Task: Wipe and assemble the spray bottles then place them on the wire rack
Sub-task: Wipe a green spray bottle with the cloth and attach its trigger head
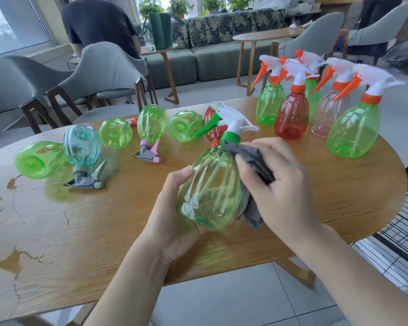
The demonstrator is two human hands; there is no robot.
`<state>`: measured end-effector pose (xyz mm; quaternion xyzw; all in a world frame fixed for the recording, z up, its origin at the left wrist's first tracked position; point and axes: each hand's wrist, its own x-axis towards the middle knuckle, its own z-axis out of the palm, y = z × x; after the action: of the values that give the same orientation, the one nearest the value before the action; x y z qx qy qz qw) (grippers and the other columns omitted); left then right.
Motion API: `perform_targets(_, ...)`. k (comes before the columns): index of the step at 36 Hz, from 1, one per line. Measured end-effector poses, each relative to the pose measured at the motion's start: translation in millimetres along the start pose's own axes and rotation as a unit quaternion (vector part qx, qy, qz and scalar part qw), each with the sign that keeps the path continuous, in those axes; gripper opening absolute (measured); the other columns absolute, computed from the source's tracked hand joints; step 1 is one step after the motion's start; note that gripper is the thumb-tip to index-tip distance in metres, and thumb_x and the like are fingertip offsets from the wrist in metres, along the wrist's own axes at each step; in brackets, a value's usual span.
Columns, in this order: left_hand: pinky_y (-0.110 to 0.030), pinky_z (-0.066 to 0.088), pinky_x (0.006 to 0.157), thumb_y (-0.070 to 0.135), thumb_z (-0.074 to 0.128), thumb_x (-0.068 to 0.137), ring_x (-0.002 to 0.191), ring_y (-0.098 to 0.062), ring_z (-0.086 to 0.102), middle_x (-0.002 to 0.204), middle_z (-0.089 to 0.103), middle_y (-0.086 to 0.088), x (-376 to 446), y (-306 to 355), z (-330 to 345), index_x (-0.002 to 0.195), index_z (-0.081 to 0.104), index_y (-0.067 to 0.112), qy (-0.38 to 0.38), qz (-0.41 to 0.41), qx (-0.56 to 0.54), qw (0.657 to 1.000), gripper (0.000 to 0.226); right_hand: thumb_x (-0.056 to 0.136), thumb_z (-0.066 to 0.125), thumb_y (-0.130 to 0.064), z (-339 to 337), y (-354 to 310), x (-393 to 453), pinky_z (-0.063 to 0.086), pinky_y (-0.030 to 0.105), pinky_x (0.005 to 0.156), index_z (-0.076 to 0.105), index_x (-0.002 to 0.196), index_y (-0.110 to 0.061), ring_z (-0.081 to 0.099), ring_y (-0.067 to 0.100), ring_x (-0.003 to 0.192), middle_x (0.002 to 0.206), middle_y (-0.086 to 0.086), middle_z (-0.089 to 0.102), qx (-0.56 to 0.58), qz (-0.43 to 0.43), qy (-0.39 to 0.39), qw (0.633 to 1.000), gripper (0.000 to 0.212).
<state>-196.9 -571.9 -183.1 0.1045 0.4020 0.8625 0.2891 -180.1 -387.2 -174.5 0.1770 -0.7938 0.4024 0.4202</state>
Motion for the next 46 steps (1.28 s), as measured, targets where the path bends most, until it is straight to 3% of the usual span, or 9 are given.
perform_targets(8,-0.046,0.058,0.087,0.054,0.091,0.068,0.108,-0.033,0.068,0.127,0.066,-0.018,-5.4,-0.2,0.6,0.132,0.069,0.014,-0.015,-0.002,0.006,1.000,0.079,0.098,0.062,-0.007,-1.3,-5.3,-5.7,0.046,0.017,0.083,0.073,0.111,-0.002,0.061,0.011,0.094,0.102,0.007,0.063,0.044,0.027,0.009,0.999,0.017)
perform_targets(13,-0.035,0.052,0.091,0.072,0.095,0.039,0.127,-0.046,0.052,0.135,0.048,-0.026,1.3,8.1,11.8,0.131,0.056,-0.003,0.071,0.014,0.118,0.990,0.124,0.095,0.065,-0.003,-2.8,-3.2,-10.4,0.047,0.020,0.082,0.073,0.113,0.000,0.062,0.014,0.092,0.103,0.008,0.062,0.031,-0.007,0.025,0.999,0.020)
perform_targets(16,-0.048,0.054,0.094,0.045,0.093,0.070,0.119,-0.040,0.059,0.138,0.054,-0.024,-0.8,4.9,4.6,0.150,0.045,0.002,0.028,0.020,0.018,0.999,0.103,0.091,0.069,0.000,-1.8,-3.9,-15.2,0.044,0.016,0.086,0.074,0.112,0.002,0.060,0.009,0.093,0.103,0.005,0.061,0.010,-0.043,0.026,0.999,0.021)
perform_targets(22,-0.043,0.059,0.085,0.044,0.068,0.091,0.105,-0.029,0.068,0.120,0.069,-0.016,-1.8,4.4,1.4,0.127,0.068,0.008,0.002,0.009,-0.006,1.000,0.051,0.092,0.068,-0.007,5.5,-8.3,-21.9,0.045,0.016,0.091,0.075,0.113,0.003,0.062,0.016,0.094,0.100,0.015,0.066,0.001,-0.106,-0.019,0.994,0.024)
perform_targets(28,-0.042,0.058,0.070,0.040,0.059,0.091,0.089,-0.029,0.071,0.106,0.071,-0.014,-2.7,2.8,5.4,0.115,0.075,0.013,0.023,-0.016,0.012,1.000,0.040,0.091,0.069,0.001,5.1,-2.5,-12.1,0.039,0.011,0.085,0.075,0.115,0.000,0.052,-0.004,0.090,0.104,0.005,0.060,-0.011,-0.022,0.016,1.000,0.025)
perform_targets(31,-0.043,0.055,0.075,0.043,0.054,0.091,0.086,-0.029,0.069,0.101,0.070,-0.014,-3.4,1.9,6.2,0.107,0.077,0.012,0.034,-0.003,0.010,0.999,0.042,0.089,0.071,0.002,8.7,-9.7,-18.4,0.039,0.012,0.087,0.075,0.113,0.001,0.054,-0.002,0.090,0.103,0.007,0.062,-0.013,-0.038,0.005,0.999,0.024)
perform_targets(36,-0.038,0.060,0.083,0.050,0.051,0.101,0.096,-0.028,0.069,0.106,0.068,-0.015,-3.0,3.7,5.8,0.118,0.067,0.006,0.027,0.002,-0.026,0.999,0.050,0.093,0.071,-0.010,17.5,-20.7,-31.2,0.053,0.029,0.086,0.077,0.109,0.000,0.064,0.029,0.086,0.106,0.005,0.060,-0.008,-0.127,-0.035,0.991,0.020)
perform_targets(41,-0.035,0.060,0.074,0.055,0.058,0.099,0.086,-0.027,0.070,0.095,0.066,-0.013,-6.1,4.6,5.9,0.121,0.057,0.006,0.023,-0.031,-0.052,0.998,0.054,0.092,0.080,-0.019,20.9,-20.9,-37.1,0.051,0.031,0.091,0.079,0.110,-0.005,0.056,0.026,0.090,0.108,0.002,0.057,-0.036,-0.181,-0.048,0.982,0.023)
perform_targets(46,-0.036,0.056,0.080,0.057,0.065,0.094,0.092,-0.026,0.064,0.102,0.060,-0.011,-3.6,2.4,-0.5,0.136,0.047,0.015,0.029,-0.030,-0.046,0.998,0.062,0.091,0.081,-0.025,24.5,-21.7,-40.5,0.053,0.041,0.078,0.081,0.108,-0.008,0.054,0.025,0.088,0.107,0.000,0.056,-0.038,-0.219,-0.049,0.974,0.023)
